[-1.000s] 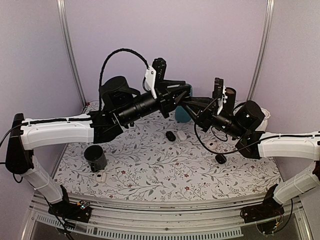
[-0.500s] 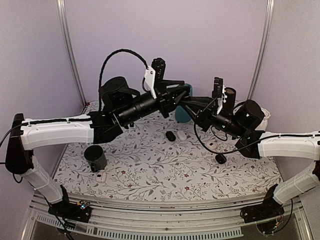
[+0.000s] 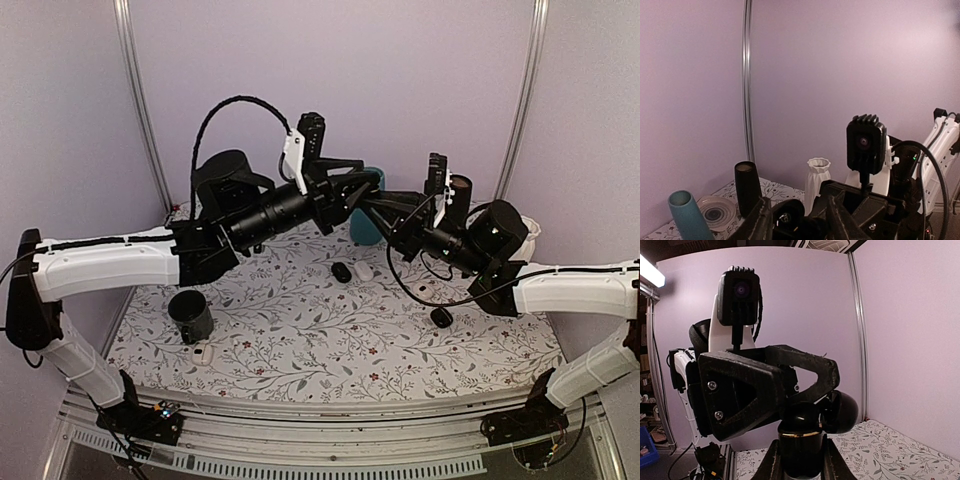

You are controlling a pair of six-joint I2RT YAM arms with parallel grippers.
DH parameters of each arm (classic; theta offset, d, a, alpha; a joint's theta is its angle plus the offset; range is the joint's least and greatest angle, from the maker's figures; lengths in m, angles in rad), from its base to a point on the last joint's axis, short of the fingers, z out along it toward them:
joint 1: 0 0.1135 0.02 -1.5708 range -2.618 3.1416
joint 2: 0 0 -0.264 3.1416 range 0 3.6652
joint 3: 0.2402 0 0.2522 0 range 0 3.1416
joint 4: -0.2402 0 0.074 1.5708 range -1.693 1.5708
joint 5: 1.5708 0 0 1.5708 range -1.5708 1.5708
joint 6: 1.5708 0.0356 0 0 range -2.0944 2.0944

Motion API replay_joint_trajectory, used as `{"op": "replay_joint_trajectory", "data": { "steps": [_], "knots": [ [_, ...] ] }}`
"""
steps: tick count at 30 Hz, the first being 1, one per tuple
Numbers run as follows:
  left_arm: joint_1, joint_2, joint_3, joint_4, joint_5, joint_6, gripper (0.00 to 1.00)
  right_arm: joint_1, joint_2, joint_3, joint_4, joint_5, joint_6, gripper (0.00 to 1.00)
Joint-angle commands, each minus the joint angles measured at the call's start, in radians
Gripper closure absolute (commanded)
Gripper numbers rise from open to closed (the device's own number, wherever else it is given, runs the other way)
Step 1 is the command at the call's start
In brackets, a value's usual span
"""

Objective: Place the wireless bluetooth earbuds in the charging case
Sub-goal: Insert the right earbud into the right side groove of the charging case, then pass from the right arm to the left

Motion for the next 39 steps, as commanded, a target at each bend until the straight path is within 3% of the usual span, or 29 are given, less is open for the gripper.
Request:
{"op": "replay_joint_trajectory", "data": {
  "steps": [1,21,29,39],
  "knots": [
    [0.017,-0.029,-0.005,-0.057,-0.005,-0.029,0.61,0.011,0.009,0.041,0.084,-0.018,0.009,0.97],
    [0.067,-0.199,-0.08,-0.15,0.049,-0.145,0.63,0.01,0.01,0.04,0.092,-0.023,0.009,0.97],
    [0.136,-0.249,-0.207,-0.107,0.296,-0.195,0.58,0.008,0.01,0.048,0.103,-0.051,0.031,0.97],
    [0.152,-0.191,-0.218,-0.018,0.445,-0.169,0.56,0.01,0.048,0.069,0.139,-0.116,0.096,0.97]
  ]
}}
